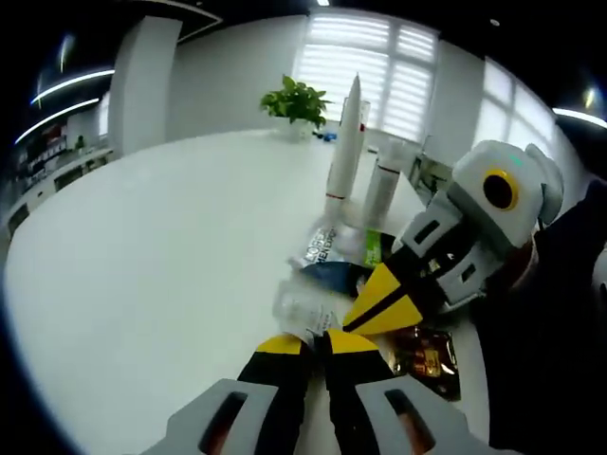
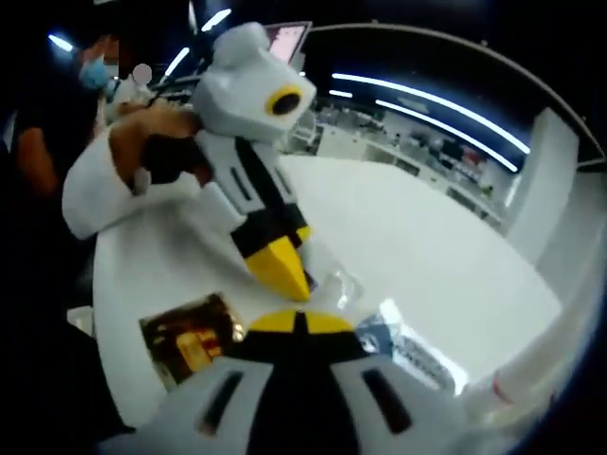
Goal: Arrange the skincare products in the storage area until every visible bottle or jar stands upright without overlapping.
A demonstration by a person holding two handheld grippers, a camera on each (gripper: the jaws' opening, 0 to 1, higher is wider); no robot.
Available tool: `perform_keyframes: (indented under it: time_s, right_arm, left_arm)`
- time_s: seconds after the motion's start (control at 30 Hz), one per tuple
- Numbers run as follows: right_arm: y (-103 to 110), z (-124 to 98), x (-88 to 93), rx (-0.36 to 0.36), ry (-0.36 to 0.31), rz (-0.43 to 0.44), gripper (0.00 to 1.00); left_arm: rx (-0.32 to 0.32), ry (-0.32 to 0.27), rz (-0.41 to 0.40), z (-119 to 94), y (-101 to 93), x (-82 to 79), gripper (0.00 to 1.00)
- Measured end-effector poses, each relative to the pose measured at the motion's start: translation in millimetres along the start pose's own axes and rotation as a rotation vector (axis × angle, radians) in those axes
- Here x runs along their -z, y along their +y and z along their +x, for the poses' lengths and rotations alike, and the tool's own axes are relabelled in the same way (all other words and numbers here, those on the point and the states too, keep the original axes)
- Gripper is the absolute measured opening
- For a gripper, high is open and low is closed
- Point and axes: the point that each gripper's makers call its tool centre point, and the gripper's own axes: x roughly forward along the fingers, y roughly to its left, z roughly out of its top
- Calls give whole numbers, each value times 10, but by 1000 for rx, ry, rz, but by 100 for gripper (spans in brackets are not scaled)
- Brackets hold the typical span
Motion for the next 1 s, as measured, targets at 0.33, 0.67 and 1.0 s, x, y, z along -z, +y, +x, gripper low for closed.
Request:
perform_keyframes:
  time_s: [0.33, 0.67, 1.0]
  right_arm:
    - [-94, 5, 34, 37, 5, 16, 0]
    - [-59, -5, 72, 17, 10, 65, 0]
    - [-111, -15, 89, 8, 17, 73, 0]
  left_arm:
    - [21, -6, 59, 13, 24, -8, 5]
    - [5, -6, 131, -62, 101, -49, 14]
    - [-112, -106, 103, -268, 396, -201, 14]
